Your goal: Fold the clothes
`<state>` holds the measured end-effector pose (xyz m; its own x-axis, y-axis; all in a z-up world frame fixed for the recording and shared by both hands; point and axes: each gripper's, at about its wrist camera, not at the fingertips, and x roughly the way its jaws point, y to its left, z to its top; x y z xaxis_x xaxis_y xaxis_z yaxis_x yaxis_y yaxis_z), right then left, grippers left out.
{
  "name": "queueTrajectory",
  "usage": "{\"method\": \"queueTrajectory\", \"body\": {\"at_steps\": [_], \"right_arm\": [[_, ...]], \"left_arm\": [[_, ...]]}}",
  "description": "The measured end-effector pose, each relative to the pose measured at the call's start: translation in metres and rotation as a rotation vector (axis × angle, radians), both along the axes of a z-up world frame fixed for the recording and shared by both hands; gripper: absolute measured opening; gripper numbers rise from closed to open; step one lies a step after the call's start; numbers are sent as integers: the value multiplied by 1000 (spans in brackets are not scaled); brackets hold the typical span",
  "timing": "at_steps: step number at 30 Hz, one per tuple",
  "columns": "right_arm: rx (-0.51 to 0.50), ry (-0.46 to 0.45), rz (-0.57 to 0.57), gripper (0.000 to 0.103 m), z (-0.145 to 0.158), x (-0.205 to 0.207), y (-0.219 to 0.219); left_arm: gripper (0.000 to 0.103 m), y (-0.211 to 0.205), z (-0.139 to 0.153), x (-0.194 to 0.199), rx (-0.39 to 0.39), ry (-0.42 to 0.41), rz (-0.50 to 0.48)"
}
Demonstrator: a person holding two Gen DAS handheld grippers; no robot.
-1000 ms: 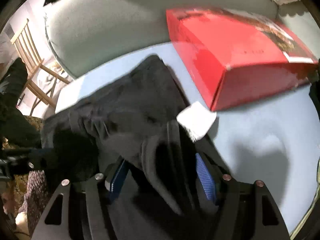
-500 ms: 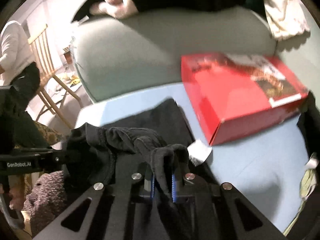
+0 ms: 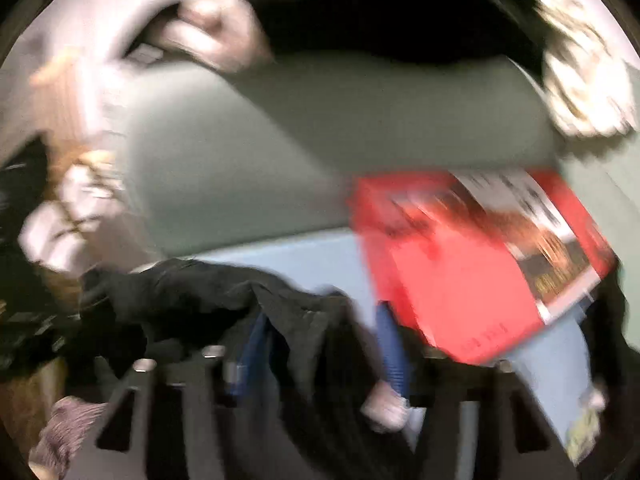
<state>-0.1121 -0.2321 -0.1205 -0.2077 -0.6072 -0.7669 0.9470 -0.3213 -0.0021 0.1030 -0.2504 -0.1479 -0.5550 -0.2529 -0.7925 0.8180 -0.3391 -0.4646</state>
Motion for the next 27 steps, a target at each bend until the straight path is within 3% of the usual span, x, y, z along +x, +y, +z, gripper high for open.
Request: {"method": "queueTrajectory", "body": {"at_steps": [1,3,5,8,9,13,14,15,16,17,19,21,23,25,27], "right_arm": [[22,0,-50,60,-4,-7,2],[-22,-53,-97,67,0,-18,35],[-75,-128,-115,67,6,-27,77],[-78,-293,-112,64,-3,-31,131],[-53,-320,-128,62,-11,-30,143],[43,-337,-244,61,-47,-34,178],[70,-331,-286,57,-58,-39,185],[98,-325,-328,45,-69,-44,191],[118,-323,-370,34,-79,-50,198],[72,-363,-403,30,-77,-55,208],[18,-443,-513,44,-68,-61,227],[-21,-465,-609,80,-58,-61,246],[-15,-447,-637,81,-54,-57,258],[3,-527,-606,81,-63,-56,257],[13,-615,-593,75,-77,-57,255]], "left_arm": [[73,1,-2,5,9,2,13],[75,9,-1,16,5,37,25],[74,18,-2,14,38,63,-32],[72,44,-9,-13,103,79,-194],[67,55,-12,-23,106,64,-243],[59,106,-36,-71,181,-15,-437],[59,116,-49,-79,228,-66,-461],[57,126,-66,-86,286,-160,-465],[55,134,-70,-88,292,-204,-468],[56,143,-64,-88,247,-224,-484],[56,154,-55,-88,240,-241,-506],[58,158,-45,-78,297,-211,-470],[60,163,-37,-68,348,-194,-429],[62,166,-44,-57,399,-245,-349],[62,165,-59,-48,518,-242,-254]]}}
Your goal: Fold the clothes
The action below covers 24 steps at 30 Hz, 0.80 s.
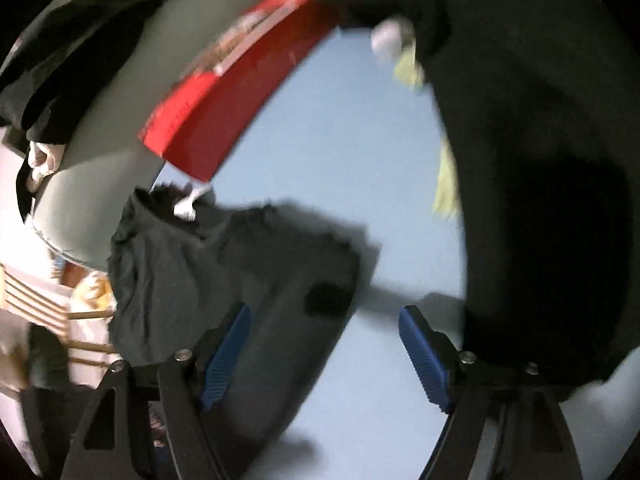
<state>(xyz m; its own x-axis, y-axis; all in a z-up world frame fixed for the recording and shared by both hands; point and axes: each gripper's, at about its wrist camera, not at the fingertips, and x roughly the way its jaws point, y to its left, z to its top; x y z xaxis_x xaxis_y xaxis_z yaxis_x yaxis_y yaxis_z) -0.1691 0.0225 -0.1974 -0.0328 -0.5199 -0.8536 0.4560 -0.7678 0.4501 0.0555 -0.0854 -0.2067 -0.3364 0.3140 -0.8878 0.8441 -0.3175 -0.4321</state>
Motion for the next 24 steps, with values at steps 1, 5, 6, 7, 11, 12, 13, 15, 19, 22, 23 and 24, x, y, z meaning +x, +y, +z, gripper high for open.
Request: {"method": "queueTrajectory", "body": {"at_steps": [1,5,6,7,11,12,13,15,19,22,23,24], "right_arm": [[-9,-29,-16,74,-8,-1,-4],[-34,-45,-18,65,-14,-2,-16],[-40,-41,-10,33,-12,-2,-19],[-38,-54,-11,27,-13,-2,-20],[-132,-56,28,15,6,2,-18],[-146,-49,33,15,12,2,-19],[-157,-45,40,15,18,1,-19],[-163,-41,53,14,28,-1,-22],[-149,-35,85,14,36,-3,-31],[-166,-41,87,12,41,-3,-24],[-174,-47,84,11,42,-3,-22],[-173,-48,83,11,41,-5,-20]], "left_arm": [[62,0,-8,5,51,-16,52],[62,5,-17,16,98,-13,134],[62,6,-11,14,57,0,107],[62,10,1,7,-36,18,47],[62,34,48,-20,-466,71,-232],[62,55,58,-32,-660,63,-380],[62,79,61,-44,-818,40,-542],[62,112,49,-53,-956,10,-786],[62,152,10,-66,-1001,-84,-950],[64,165,-13,-74,-1026,-163,-945],[64,158,-13,-74,-1007,-164,-897],[61,153,-10,-74,-1001,-173,-866]]}}
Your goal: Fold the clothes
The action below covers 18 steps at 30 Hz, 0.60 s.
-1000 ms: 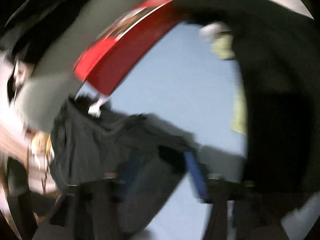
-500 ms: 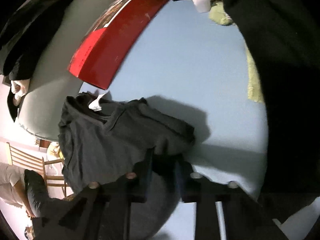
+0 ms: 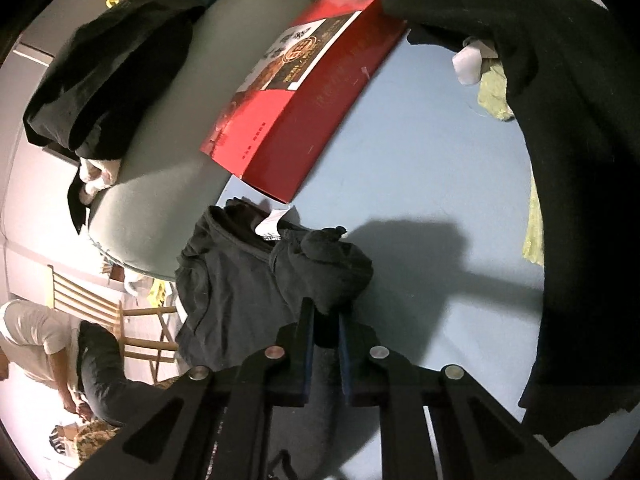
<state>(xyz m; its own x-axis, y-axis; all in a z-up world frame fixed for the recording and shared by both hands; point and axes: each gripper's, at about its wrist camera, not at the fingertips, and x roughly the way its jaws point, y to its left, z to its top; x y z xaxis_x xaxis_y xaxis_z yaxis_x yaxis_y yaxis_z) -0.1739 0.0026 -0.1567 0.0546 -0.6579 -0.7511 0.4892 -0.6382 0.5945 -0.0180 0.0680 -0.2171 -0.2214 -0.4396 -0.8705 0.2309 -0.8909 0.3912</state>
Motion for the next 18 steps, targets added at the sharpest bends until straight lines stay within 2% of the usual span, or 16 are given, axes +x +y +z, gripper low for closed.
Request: {"method": "queueTrajectory", "body": {"at_steps": [1,3,4,7,8,9,11,12,16,17,18], "right_arm": [[3,0,-1,11,-1,-1,2],[31,18,1,11,-3,-2,4],[52,23,-1,12,-6,-2,7],[115,5,13,31,-22,-2,11],[148,-9,21,48,-30,1,12],[159,-36,25,55,-38,4,12],[177,-87,30,63,-51,11,13],[149,-100,11,68,-52,9,12],[40,-153,-60,69,-57,2,7],[50,-141,-60,68,-59,-1,1],[60,-128,-61,59,-60,-3,-4]], "left_arm": [[56,-6,2,0,-1,5,31],[22,-20,6,0,-27,9,89],[17,-27,8,1,-35,10,114],[14,-44,15,5,5,15,154],[14,-40,16,2,17,16,158],[13,-37,17,0,26,17,163],[13,-34,21,0,39,16,159],[13,-32,23,5,37,17,155],[13,-22,31,18,22,18,141],[13,-22,32,17,18,19,138],[13,-20,34,17,19,22,137]]}}
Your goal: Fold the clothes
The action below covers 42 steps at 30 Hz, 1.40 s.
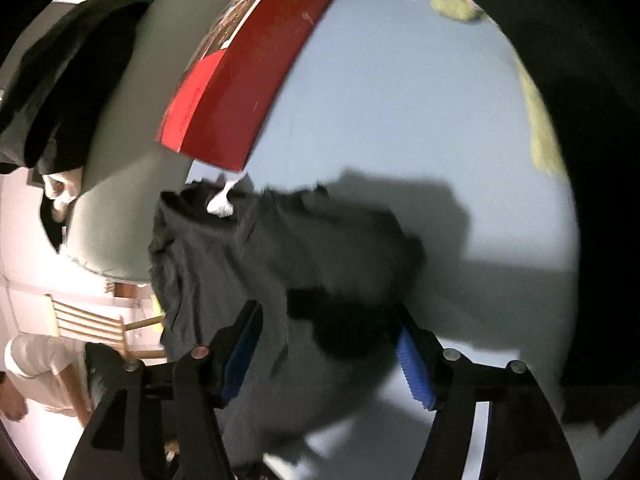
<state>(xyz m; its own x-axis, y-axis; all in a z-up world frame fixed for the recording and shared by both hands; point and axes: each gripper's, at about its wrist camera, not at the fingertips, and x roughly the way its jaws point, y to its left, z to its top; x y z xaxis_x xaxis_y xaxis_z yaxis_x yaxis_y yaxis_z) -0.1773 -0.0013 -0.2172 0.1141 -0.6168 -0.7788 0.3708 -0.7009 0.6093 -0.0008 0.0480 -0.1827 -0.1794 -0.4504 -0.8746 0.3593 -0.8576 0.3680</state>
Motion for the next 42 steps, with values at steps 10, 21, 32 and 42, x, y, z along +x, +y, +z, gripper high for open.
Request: {"method": "queueTrajectory", "body": {"at_steps": [10,21,32,42], "right_arm": [[-125,132,-102,10,75,-1,19],[27,328,-246,11,174,24,141],[141,136,-604,10,96,105,305],[58,219,-311,10,120,52,166]], "left_arm": [[12,-29,62,-13,170,135,-131],[12,31,110,7,586,193,-358],[12,95,48,22,872,-40,-493],[12,-43,61,32,939,150,-148]]}}
